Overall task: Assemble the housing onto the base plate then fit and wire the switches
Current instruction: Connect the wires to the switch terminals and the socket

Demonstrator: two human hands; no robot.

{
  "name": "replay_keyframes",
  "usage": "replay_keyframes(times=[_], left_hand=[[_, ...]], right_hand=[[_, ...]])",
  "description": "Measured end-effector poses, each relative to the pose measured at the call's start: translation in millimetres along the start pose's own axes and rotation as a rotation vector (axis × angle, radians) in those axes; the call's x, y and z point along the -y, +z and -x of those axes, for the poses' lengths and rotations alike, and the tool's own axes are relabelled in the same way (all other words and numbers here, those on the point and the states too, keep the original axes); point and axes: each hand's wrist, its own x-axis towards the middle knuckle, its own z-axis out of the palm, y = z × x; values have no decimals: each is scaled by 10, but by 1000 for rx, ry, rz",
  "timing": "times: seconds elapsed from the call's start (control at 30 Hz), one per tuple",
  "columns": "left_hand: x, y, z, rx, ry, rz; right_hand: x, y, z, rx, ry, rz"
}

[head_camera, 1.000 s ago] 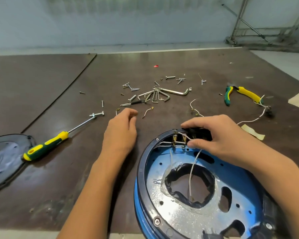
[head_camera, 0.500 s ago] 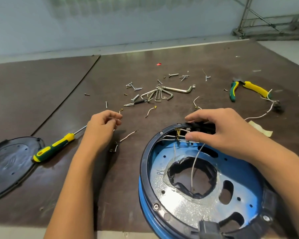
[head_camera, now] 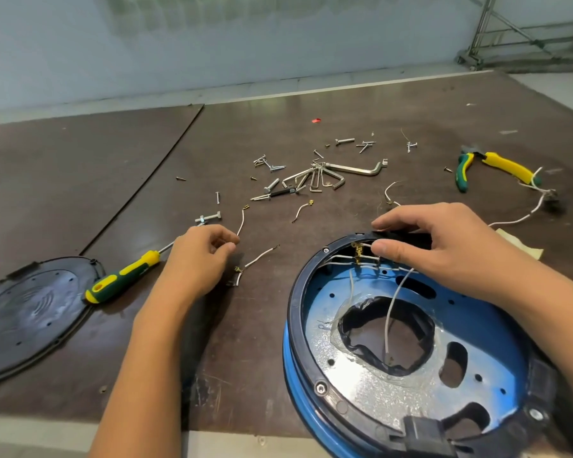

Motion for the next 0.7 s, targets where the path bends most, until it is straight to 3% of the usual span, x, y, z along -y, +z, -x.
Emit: replay_keyframes(times=[0.23,0.37,0.47,0.7], left_hand=[[46,214,-114,-32,-81,-144],[11,188,-91,-125,-116,-19],[-170,1,-11,-194,-44,156],[-934,-451,465,273,191,625]], right_hand=[[1,7,-10,-2,12,8],[-10,18,-13,0,13,5],[-31,19,-15,-11,25,-52],[-126,11,-35,-229,26,-283]])
